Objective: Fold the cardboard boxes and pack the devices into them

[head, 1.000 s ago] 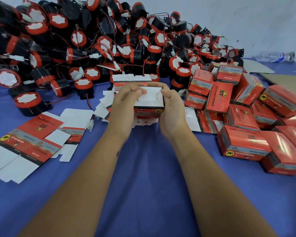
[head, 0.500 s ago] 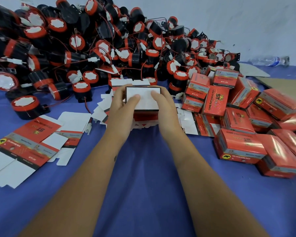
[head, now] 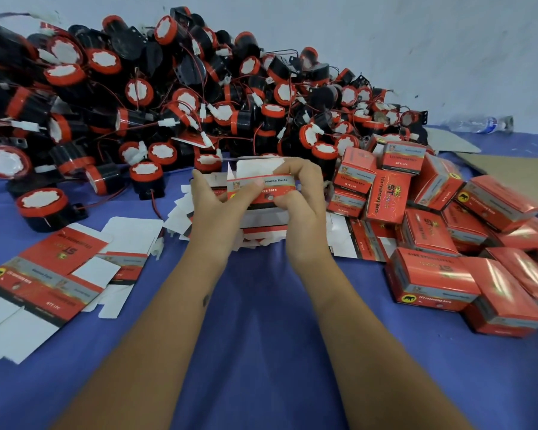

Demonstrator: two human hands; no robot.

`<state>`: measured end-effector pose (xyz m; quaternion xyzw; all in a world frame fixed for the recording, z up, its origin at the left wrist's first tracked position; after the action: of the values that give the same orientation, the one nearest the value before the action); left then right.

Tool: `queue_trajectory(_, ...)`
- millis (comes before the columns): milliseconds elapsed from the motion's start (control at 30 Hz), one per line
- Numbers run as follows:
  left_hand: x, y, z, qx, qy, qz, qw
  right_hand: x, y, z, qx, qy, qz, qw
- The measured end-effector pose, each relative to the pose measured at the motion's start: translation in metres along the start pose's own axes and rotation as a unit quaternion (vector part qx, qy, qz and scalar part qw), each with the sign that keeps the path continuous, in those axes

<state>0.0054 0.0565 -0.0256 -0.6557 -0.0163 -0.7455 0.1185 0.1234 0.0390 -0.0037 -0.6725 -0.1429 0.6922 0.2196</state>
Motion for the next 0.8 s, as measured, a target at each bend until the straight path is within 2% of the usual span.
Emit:
queue_trajectory(67, -0.002, -0.002, -0.002, -0.026, 0.032, -0.025, 0.999, 0.002, 0.001, 0.003, 0.007, 0.010, -0.016, 1.000)
queue_trajectory(167, -0.005, -0.002, -0.003, -0.048, -0.041, -0.020, 0.998, 0.011, -0.001, 0.001, -0.013, 0.068, -0.020, 0.997)
queue_trajectory(233, -0.007, -0.002, -0.003, -0.018, -0.086, 0.027, 0.996, 0.019, -0.005, -0.003, -0.020, 0.113, -0.021, 0.993)
queue_trajectory(367, -0.010, -0.009, -0.006, 0.057, -0.152, 0.067, 0.984, 0.032, -0.029, -0.010, 0.043, 0.188, 0.025, 0.981)
queue_trajectory(467, -0.014, -0.012, -0.006, 0.076, -0.199, 0.090, 0.973, 0.042, -0.058, -0.009, 0.034, 0.267, 0.048, 0.962)
queue_trajectory(633, -0.021, -0.016, -0.005, 0.080, -0.204, 0.098, 0.971, 0.059, -0.110, -0.010, 0.039, 0.341, 0.063, 0.937)
queue_trajectory(700, -0.022, -0.018, -0.006, 0.079, -0.200, 0.089, 0.973, 0.066, -0.127, -0.017, 0.052, 0.348, 0.092, 0.932)
queue_trajectory(800, -0.022, -0.021, -0.006, 0.083, -0.200, 0.077, 0.973, 0.078, -0.143, -0.031, 0.091, 0.329, 0.177, 0.923)
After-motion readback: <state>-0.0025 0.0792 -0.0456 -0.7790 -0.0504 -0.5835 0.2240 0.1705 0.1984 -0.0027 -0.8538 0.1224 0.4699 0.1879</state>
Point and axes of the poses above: each hand's wrist, its own y-axis away from the middle knuckle, its own z-axis out of the palm, x = y × z, the point moved 2 cm from there along -y, towards the middle knuckle, and after that the axes turned 1 degree about y, right-handed, at the moved point
